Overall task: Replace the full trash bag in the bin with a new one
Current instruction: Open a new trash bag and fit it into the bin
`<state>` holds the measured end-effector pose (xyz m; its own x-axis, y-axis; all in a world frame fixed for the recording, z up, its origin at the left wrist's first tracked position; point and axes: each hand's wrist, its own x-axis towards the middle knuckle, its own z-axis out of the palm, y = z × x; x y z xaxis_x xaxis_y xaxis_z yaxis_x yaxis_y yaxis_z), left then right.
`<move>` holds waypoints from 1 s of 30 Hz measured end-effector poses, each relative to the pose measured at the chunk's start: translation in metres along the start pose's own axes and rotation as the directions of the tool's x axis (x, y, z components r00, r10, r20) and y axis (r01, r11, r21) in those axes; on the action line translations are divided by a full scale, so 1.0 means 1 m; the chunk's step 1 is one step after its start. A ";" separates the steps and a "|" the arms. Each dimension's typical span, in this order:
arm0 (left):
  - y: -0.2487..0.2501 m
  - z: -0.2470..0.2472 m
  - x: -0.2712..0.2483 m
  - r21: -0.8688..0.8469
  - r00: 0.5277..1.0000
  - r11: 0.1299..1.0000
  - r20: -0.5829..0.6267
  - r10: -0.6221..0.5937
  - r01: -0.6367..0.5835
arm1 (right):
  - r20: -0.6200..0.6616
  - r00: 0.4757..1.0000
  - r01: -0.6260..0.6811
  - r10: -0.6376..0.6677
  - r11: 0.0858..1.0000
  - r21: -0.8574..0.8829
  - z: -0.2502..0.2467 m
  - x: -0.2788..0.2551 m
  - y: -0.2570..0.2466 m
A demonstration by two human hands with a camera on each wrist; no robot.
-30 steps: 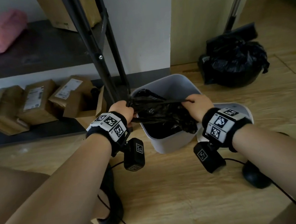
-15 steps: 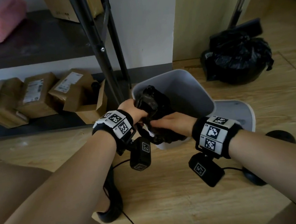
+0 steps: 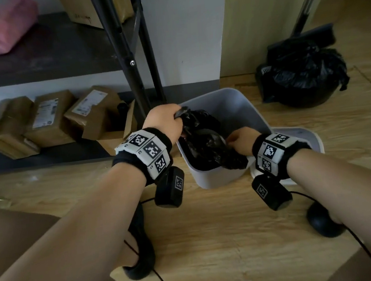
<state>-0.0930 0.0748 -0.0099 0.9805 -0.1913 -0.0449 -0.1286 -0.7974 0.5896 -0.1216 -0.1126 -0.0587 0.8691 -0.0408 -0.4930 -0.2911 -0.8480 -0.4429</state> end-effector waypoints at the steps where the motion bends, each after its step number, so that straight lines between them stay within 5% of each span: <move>1: 0.000 0.000 0.000 -0.053 0.999 0.998 0.020 -0.028 0.029 | 0.023 1.000 -0.002 0.002 0.999 -0.036 0.003 0.000 0.000; 9: -0.010 0.007 -0.006 0.164 0.981 0.982 0.154 -0.118 0.092 | 0.026 0.999 -0.030 0.034 0.991 -0.133 0.010 0.003 -0.003; 13: -0.015 0.009 -0.009 0.319 0.961 0.938 0.187 -0.205 0.138 | -0.092 0.995 -0.037 0.037 0.999 -0.008 0.008 0.008 0.002; 16: -0.018 0.009 -0.015 0.414 0.950 0.877 0.079 -0.303 0.245 | -0.259 0.963 -0.043 0.073 0.992 0.116 0.002 0.009 0.009; 18: -0.015 0.012 -0.021 0.513 0.978 0.837 -0.029 -0.206 0.191 | -0.332 0.941 0.007 0.062 0.979 0.202 0.000 0.007 0.013; 20: -0.005 0.017 -0.026 0.527 0.998 0.850 -0.044 0.053 -0.022 | -0.383 0.920 0.052 0.089 0.938 0.343 0.002 0.003 0.016; 22: 0.006 0.025 -0.028 0.429 0.960 0.859 0.099 0.261 -0.278 | -0.386 0.910 0.075 0.153 0.854 0.514 0.002 0.002 0.020; 24: 0.011 0.036 -0.030 0.360 0.891 0.834 0.339 0.301 -0.419 | -0.375 0.912 0.072 0.164 0.837 0.542 0.000 0.003 0.025; 27: 0.004 0.049 -0.034 0.422 0.832 0.816 0.541 0.124 -0.396 | -0.326 0.929 0.038 0.173 0.834 0.551 -0.007 -0.001 0.031; 30: -0.002 0.051 -0.034 0.537 0.838 0.781 0.545 -0.033 -0.319 | -0.280 0.942 0.035 0.185 0.775 0.631 -0.011 -0.011 0.033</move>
<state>-0.1332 0.0542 -0.0508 0.7444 -0.4458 -0.4971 -0.4926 -0.8692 0.0418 -0.1369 -0.1460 -0.0595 0.8769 -0.3428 -0.3369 -0.4472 -0.3255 -0.8331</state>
